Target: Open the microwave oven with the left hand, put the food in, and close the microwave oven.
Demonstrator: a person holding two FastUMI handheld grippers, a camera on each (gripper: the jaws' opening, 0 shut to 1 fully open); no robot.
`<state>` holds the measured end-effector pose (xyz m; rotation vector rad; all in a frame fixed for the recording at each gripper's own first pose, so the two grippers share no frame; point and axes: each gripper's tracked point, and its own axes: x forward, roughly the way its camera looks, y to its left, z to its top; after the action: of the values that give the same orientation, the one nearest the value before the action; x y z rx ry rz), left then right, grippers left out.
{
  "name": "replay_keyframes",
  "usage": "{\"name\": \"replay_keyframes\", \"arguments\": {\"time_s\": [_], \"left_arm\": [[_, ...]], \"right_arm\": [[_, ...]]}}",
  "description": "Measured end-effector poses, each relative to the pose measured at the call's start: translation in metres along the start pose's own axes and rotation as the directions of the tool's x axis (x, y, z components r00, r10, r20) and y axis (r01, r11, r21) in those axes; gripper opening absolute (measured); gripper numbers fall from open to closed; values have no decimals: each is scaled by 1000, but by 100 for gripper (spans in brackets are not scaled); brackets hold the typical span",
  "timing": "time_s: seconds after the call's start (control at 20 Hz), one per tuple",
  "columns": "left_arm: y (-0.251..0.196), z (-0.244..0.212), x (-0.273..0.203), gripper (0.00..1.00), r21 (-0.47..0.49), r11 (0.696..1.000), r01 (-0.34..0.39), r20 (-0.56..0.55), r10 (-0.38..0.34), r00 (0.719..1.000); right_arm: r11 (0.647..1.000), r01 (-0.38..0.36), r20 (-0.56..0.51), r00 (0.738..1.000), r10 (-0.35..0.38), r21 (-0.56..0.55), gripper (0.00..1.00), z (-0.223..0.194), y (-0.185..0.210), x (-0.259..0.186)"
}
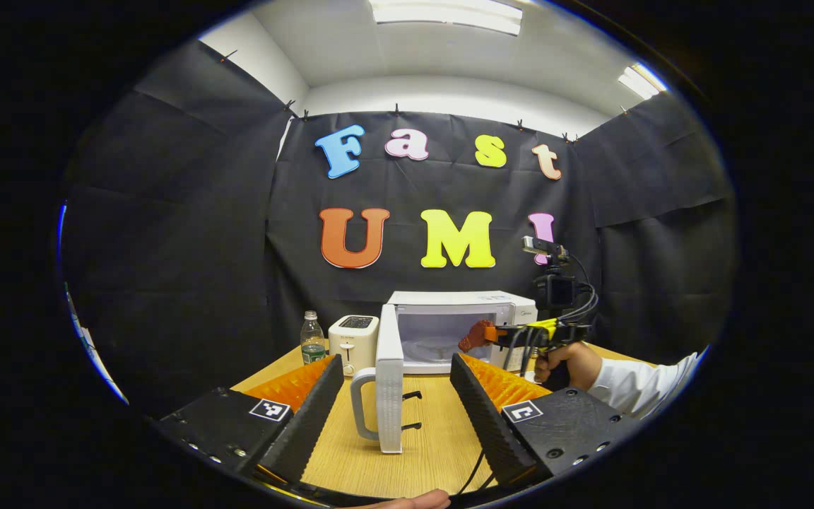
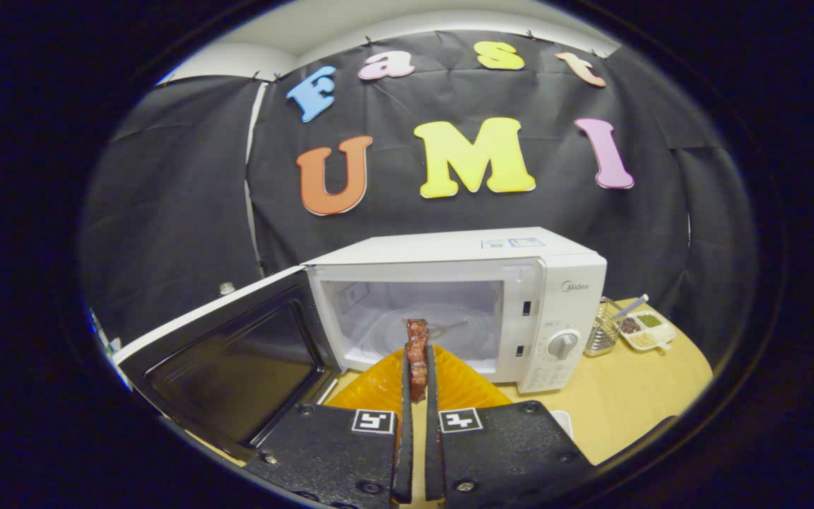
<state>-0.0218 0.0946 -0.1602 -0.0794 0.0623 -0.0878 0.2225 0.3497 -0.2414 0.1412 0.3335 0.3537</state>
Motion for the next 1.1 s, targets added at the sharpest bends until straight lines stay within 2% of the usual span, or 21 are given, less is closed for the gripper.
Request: {"name": "replay_keyframes", "arguments": {"time_s": [0.2,0.4,0.5,0.7,0.8,1.0,1.05,1.1], "left_arm": [[-3,-2,1,93,-10,1000,13,-3,-13,1000],[-2,-9,0,93,-25,1000,12,-35,-13,999],[4,-15,4,93,-12,1000,3,-45,-4,999],[16,-16,10,93,19,1000,-20,-34,20,999],[18,-22,14,93,13,1000,-20,-49,21,999],[19,-33,21,93,14,1000,-10,-72,11,997],[18,-36,24,93,16,1000,-9,-76,10,997],[18,-37,26,93,16,1000,-7,-81,8,997]], "right_arm": [[984,71,-34,997,-67,164,10,-12,4,66],[942,150,-71,988,-134,302,10,-33,-4,114],[906,183,-87,983,-162,382,10,-44,-12,133],[789,207,-32,972,-231,579,10,-49,-29,157],[758,216,-9,964,-267,615,10,-52,-31,167],[746,226,-7,959,-285,626,11,-59,-23,188],[736,220,-11,960,-279,640,3,-61,-20,192],[732,221,-19,961,-274,645,12,-63,-18,196]]}}
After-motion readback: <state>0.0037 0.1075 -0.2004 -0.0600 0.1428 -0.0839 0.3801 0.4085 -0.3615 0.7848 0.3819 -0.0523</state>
